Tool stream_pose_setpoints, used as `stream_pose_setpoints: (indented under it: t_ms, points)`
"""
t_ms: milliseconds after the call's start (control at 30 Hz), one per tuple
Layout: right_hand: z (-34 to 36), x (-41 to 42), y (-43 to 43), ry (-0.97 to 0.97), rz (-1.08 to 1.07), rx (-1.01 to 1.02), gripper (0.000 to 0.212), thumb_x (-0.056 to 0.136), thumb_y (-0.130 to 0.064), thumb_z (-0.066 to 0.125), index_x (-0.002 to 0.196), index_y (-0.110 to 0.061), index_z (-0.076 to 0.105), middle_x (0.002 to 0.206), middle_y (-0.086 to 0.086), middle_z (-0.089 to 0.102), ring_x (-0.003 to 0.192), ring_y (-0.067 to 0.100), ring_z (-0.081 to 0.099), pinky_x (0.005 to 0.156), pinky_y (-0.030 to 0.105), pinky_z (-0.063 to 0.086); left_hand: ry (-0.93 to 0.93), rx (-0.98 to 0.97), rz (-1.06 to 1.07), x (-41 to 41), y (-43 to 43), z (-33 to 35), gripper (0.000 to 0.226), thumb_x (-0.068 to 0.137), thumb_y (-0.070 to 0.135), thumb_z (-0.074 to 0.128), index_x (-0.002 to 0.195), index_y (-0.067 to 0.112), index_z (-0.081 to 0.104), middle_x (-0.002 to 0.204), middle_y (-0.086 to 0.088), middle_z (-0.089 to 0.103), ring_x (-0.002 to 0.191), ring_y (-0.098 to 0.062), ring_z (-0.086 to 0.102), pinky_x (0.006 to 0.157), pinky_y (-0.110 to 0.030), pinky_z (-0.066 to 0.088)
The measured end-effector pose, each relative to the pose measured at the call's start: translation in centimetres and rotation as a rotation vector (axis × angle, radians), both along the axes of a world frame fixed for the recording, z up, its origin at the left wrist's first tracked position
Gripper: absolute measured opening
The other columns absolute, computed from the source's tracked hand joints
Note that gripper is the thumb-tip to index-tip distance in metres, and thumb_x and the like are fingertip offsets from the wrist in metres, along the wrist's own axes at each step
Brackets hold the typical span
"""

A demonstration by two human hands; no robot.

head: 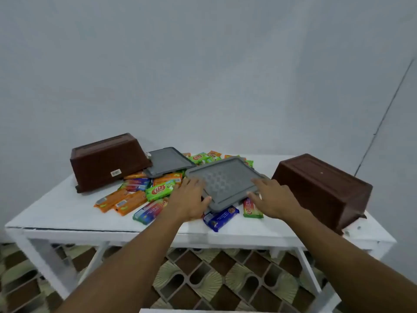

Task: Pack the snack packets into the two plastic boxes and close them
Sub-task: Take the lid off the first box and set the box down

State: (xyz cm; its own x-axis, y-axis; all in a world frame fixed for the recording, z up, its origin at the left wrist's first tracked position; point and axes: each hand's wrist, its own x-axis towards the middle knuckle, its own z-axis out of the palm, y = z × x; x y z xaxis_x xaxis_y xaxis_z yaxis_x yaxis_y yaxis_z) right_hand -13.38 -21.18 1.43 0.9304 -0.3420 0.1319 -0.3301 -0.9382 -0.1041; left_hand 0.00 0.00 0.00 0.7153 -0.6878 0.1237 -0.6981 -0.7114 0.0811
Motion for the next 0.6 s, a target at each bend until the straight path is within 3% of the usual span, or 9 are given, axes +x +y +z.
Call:
stream_pose_setpoints:
  t_ms: [200, 267, 400, 467, 600]
  points:
    - [-2.8, 6.0, -2.9, 0.064, 0.005, 0.040, 0.057, 0.097, -0.056, 0.031, 0.145, -0.026, 0.032, 0.148, 0.005, 0.043, 0.134, 0.027, 0.040, 0.106, 0.048, 0.035, 0.205, -0.167, 0.220, 4.9, -3.1, -2.5, 0.064, 0.096, 0.049, 0.044, 0.148, 0.017, 0.026, 0.140, -0.017, 0.047, 0.125, -0.033, 0.049, 0.095, -0.042, 0.047]
    - [-3.4, 8.4, -4.3, 0.067, -0.005, 0.059, 0.058, 0.096, -0.057, 0.031, 0.144, -0.024, 0.033, 0.144, 0.008, 0.047, 0.131, 0.028, 0.043, 0.105, 0.048, 0.039, 0.235, -0.233, 0.237, 6.8, -4.2, -3.1, 0.060, 0.094, 0.044, 0.053, 0.142, 0.015, 0.033, 0.130, -0.016, 0.055, 0.117, -0.033, 0.055, 0.088, -0.040, 0.049]
    - [-3.8, 13.4, -6.8, 0.104, -0.039, 0.120, 0.058, 0.097, -0.054, 0.034, 0.142, -0.017, 0.036, 0.143, 0.015, 0.045, 0.127, 0.034, 0.044, 0.103, 0.047, 0.040, 0.353, -0.471, 0.271, 10.3, -5.2, -4.0, 0.042, 0.085, 0.015, 0.065, 0.125, 0.014, 0.052, 0.110, -0.013, 0.064, 0.098, -0.031, 0.061, 0.073, -0.036, 0.049]
    - [-4.0, 15.9, -8.1, 0.122, -0.109, 0.197, 0.063, 0.097, -0.054, 0.035, 0.147, -0.016, 0.029, 0.151, 0.017, 0.034, 0.131, 0.039, 0.037, 0.104, 0.048, 0.036, 0.366, -0.542, 0.301, 12.1, -5.5, -3.9, 0.041, 0.083, 0.013, 0.065, 0.122, 0.014, 0.052, 0.109, -0.014, 0.061, 0.098, -0.031, 0.058, 0.073, -0.037, 0.048]
    - [-5.2, 19.4, -10.0, 0.191, -0.298, 0.333, 0.079, 0.092, -0.063, 0.036, 0.153, -0.019, 0.013, 0.156, 0.020, 0.024, 0.136, 0.045, 0.032, 0.108, 0.052, 0.032, 0.419, -0.461, 0.339, 14.8, -6.8, -4.4, 0.040, 0.081, 0.025, 0.067, 0.117, 0.014, 0.051, 0.115, -0.010, 0.057, 0.102, -0.029, 0.057, 0.083, -0.041, 0.051]
